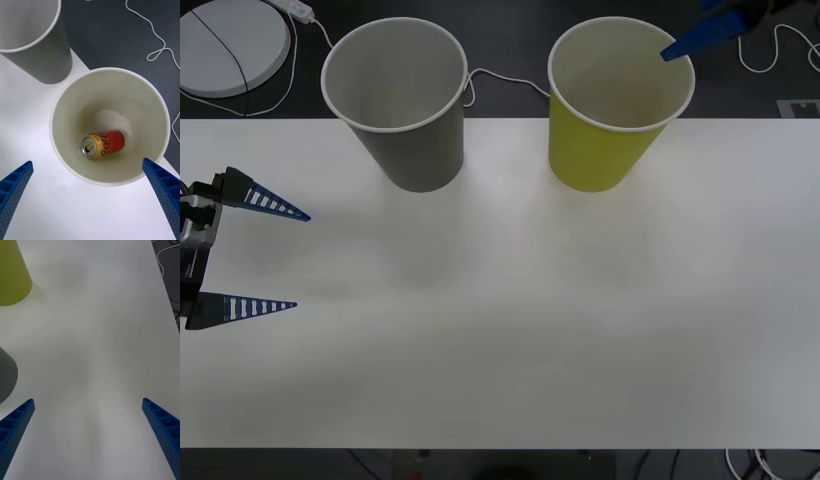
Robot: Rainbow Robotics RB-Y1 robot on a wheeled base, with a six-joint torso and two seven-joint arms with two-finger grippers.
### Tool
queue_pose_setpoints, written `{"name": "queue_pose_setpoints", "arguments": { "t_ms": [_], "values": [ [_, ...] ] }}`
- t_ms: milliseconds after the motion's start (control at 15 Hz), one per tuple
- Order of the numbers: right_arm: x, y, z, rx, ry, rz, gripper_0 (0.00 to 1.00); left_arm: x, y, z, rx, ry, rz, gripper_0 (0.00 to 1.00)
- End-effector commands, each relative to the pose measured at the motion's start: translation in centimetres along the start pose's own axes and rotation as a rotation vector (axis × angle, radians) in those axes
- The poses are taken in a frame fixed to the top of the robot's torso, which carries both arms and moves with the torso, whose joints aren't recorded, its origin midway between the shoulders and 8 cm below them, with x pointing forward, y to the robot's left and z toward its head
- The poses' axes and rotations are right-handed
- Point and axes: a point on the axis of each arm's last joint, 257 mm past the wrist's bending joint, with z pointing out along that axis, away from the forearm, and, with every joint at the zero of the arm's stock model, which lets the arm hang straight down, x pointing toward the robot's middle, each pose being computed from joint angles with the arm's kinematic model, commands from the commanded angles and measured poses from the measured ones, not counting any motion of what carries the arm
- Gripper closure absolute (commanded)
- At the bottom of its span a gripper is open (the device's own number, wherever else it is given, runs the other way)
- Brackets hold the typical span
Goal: Put the can into the green bin and the plastic bottle into the gray bin
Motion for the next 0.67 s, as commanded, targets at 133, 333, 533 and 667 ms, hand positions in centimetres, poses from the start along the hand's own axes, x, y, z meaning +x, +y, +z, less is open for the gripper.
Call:
{"name": "queue_pose_setpoints", "arguments": {
  "t_ms": [133,333,533,667],
  "values": [
    [3.2,2.3,-2.1,-0.020,-0.062,-0.100,0.00,0.0,0.0,0.0,0.000,0.000,0.000,0.00],
    [6.1,3.9,-3.2,-0.053,-0.117,-0.205,0.00,0.0,0.0,0.0,0.000,0.000,0.000,0.00],
    [9.5,5.1,-3.9,-0.054,-0.141,-0.319,0.00,0.0,0.0,0.0,0.000,0.000,0.000,0.00],
    [11.4,5.8,-3.9,-0.068,-0.151,-0.388,0.00,0.0,0.0,0.0,0.000,0.000,0.000,0.00]
  ]
}}
